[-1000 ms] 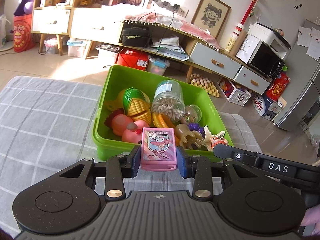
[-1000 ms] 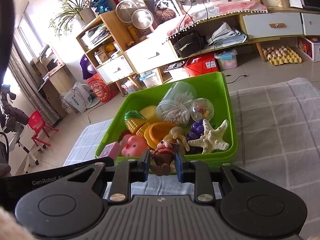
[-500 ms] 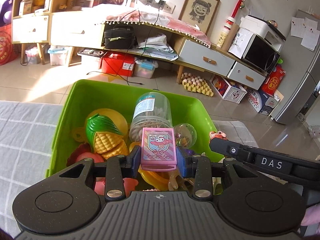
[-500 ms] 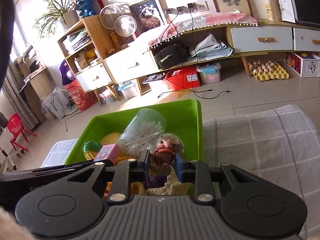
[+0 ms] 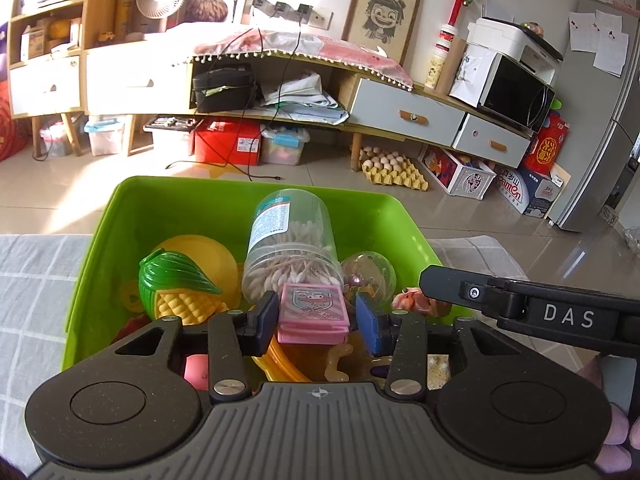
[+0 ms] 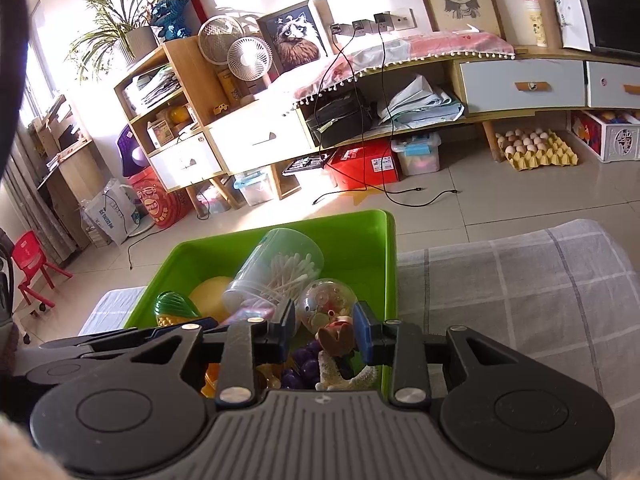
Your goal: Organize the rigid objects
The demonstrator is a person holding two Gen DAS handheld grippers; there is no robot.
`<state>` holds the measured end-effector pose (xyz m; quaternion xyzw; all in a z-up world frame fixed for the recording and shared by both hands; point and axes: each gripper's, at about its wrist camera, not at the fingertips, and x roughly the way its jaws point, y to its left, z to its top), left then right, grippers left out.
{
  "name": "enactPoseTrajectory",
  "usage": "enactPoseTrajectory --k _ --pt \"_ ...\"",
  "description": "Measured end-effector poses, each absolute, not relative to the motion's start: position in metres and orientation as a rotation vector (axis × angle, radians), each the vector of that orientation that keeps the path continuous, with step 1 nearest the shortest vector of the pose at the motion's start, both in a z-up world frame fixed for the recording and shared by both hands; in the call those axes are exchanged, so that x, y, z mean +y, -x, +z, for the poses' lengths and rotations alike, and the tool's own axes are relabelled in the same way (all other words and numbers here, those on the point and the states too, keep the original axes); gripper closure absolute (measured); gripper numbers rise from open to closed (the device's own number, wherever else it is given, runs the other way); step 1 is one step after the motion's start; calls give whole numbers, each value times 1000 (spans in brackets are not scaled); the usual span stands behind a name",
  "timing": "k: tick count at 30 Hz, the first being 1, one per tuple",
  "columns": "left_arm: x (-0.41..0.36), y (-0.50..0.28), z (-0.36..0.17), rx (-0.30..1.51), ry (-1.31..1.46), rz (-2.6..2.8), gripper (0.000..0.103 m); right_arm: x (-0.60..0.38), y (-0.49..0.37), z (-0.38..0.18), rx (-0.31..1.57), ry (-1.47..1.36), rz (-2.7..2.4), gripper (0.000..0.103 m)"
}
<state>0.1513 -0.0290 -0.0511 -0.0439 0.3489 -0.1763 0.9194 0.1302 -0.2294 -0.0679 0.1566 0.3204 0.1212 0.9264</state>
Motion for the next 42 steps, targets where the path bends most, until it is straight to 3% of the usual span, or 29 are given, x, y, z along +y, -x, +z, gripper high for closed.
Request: enactPoseTrajectory --k 3,18,24,32,42 --pt "-32 -145 -48 697 67 -355 35 -232 -125 -65 657 -330 250 88" --pt "-19 -99 -27 709 13 -231 6 -232 -79 -34 667 -261 209 54" --pt "-7 -77 -16 773 -9 -126 5 -224 -55 -24 717 -220 137 40" --pt "9 -49 -22 899 -14 -22 5 -223 -27 -21 820 -247 41 29" --pt "7 -26 -20 911 -42 9 5 -214 -5 -28 857 -196 58 28"
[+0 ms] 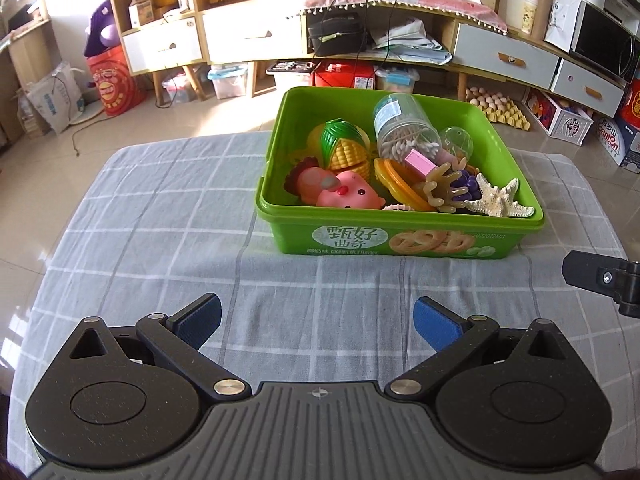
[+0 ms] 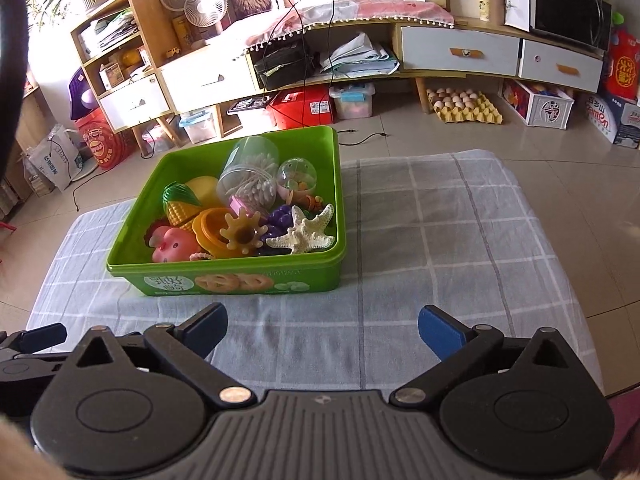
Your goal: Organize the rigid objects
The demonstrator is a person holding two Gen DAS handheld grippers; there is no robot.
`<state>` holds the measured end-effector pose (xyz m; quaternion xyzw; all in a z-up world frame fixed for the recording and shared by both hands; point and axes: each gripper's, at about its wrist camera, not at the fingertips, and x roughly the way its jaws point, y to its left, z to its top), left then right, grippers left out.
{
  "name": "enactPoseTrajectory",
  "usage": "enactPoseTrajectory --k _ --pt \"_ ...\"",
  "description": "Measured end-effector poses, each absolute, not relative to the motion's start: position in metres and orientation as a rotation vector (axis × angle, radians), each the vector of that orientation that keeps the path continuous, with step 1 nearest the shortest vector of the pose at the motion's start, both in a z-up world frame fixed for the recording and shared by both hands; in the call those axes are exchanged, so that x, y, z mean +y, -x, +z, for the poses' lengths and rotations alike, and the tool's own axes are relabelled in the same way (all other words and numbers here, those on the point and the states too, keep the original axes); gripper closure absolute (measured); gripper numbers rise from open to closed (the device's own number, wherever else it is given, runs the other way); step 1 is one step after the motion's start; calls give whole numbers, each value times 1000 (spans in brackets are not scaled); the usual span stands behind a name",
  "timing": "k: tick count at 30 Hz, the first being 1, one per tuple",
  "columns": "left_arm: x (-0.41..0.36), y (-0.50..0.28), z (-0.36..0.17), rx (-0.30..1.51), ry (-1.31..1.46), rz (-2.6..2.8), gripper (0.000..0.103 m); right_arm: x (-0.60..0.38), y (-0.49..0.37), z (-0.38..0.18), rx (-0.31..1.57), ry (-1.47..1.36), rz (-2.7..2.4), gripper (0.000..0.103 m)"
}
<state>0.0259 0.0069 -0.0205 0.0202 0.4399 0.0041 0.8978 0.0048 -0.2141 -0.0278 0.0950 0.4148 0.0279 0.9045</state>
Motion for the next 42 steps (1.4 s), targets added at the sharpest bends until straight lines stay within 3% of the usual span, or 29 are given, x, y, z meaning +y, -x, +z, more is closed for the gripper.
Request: enactPoseTrajectory --k 42 --pt "-7 -16 -9 893 -60 13 5 -208 12 -18 805 -139 30 28"
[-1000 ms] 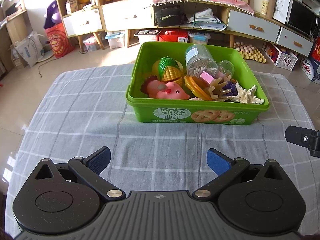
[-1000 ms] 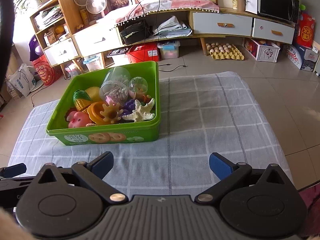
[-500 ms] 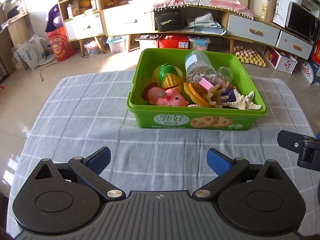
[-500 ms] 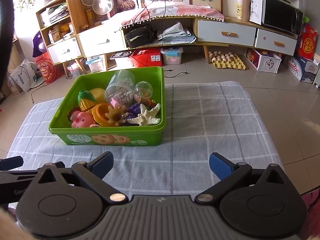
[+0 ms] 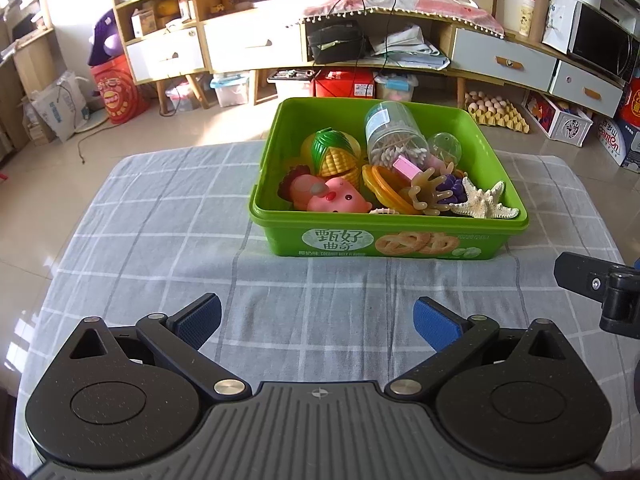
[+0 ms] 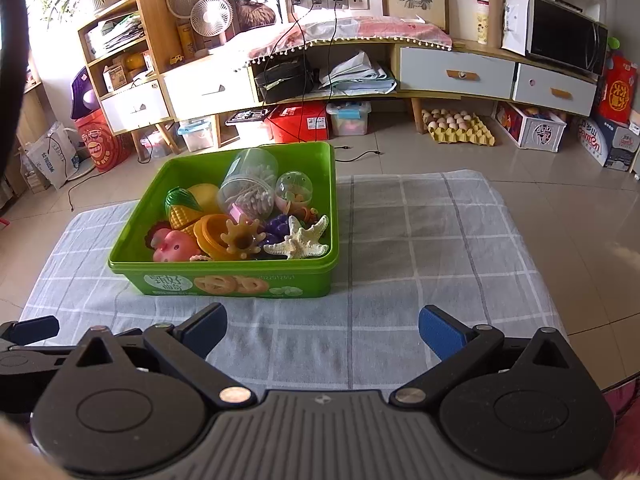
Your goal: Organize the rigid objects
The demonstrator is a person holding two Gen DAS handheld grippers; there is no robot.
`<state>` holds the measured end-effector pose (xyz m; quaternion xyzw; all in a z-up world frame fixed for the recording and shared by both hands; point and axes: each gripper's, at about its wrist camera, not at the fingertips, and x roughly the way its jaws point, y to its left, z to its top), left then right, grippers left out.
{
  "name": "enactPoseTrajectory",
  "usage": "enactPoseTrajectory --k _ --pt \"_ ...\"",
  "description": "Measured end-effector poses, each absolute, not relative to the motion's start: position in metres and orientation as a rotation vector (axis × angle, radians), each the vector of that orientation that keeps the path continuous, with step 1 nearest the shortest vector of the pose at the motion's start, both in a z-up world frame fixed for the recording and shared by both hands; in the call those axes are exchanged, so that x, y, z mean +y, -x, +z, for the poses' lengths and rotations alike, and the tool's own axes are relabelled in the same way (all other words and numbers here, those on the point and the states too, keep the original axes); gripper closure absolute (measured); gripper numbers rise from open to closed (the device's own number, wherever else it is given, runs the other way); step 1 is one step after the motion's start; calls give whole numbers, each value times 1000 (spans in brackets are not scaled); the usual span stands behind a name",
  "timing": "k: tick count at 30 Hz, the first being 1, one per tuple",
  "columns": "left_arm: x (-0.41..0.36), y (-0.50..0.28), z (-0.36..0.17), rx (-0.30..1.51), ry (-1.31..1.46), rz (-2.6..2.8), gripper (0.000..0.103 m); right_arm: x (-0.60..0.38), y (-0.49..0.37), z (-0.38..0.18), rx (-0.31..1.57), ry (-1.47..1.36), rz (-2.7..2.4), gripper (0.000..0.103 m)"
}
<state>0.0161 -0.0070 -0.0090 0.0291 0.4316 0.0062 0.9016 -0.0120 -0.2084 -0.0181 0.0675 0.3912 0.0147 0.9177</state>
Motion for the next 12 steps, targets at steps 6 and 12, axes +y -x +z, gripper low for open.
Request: enactPoseTrajectory --k 6,12 --pt "-8 -16 -8 891 -54 4 5 -206 12 -17 803 -136 35 27" --pt "-8 -15 -4 881 -50 -20 5 -205 11 -14 800 -152 35 27"
